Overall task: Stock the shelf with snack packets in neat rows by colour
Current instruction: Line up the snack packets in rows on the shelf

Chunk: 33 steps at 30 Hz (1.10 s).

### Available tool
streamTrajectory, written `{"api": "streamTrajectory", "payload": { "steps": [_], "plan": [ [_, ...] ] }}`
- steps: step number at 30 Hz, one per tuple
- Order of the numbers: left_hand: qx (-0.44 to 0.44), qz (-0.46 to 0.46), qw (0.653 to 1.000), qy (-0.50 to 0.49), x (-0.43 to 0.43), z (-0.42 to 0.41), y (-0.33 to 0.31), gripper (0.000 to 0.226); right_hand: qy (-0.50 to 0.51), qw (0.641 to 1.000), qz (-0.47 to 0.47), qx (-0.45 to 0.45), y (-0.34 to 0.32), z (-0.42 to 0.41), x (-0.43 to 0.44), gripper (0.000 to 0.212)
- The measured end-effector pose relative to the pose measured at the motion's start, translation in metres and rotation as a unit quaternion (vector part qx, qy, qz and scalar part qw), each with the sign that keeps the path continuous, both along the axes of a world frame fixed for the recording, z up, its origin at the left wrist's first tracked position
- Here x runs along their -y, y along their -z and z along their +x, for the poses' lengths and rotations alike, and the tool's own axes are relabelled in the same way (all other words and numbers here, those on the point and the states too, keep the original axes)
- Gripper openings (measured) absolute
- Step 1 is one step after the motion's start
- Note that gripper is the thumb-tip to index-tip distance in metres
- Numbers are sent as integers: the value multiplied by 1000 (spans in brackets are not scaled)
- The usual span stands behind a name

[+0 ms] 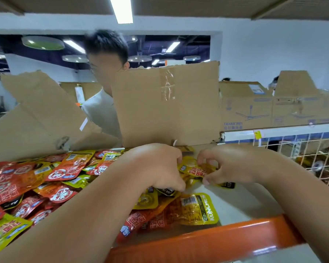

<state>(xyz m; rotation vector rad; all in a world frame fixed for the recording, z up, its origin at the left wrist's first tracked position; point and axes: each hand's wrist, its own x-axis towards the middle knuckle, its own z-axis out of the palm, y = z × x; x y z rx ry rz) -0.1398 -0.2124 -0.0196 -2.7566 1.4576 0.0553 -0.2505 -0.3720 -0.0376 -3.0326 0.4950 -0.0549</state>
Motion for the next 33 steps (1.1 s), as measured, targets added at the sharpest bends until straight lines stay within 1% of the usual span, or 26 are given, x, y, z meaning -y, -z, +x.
{"api": "streamTrajectory", "payload": {
  "steps": [4, 7, 11, 16, 20, 23, 25, 28, 31, 33],
  "plan": [
    [-6, -16, 1000, 6, -2, 0, -2, 58, 2, 1000, 10, 26, -1, 0, 0, 40],
    [-12, -64, 998, 4, -3, 3, -2, 56, 7, 996, 30, 78, -2, 1, 5, 38],
    [18, -146, 989, 7, -5, 11, -4, 55, 26, 987, 40, 153, -3, 2, 9, 35],
    [48, -189, 981, -1, -7, 18, -7, 52, 37, 968, 64, 238, -6, 0, 10, 26],
    [45, -234, 971, -9, -4, 19, -8, 55, 46, 955, 71, 283, -9, -8, 14, 31],
    [61, -268, 961, -5, -2, 13, -11, 50, 45, 947, 78, 309, -10, -28, 23, 32],
    [100, -276, 956, 5, 2, 7, -12, 47, 41, 945, 74, 317, -9, -46, 32, 32],
    [144, -278, 949, 25, 22, -17, -13, 50, 49, 937, 78, 337, -8, -83, 52, 30],
    [150, -310, 937, 65, 55, -56, -10, 51, 66, 931, 85, 348, -4, -130, 77, 27],
    [134, -320, 934, 85, 84, -89, -8, 51, 82, 929, 87, 350, 0, -165, 96, 24]
  ]
}}
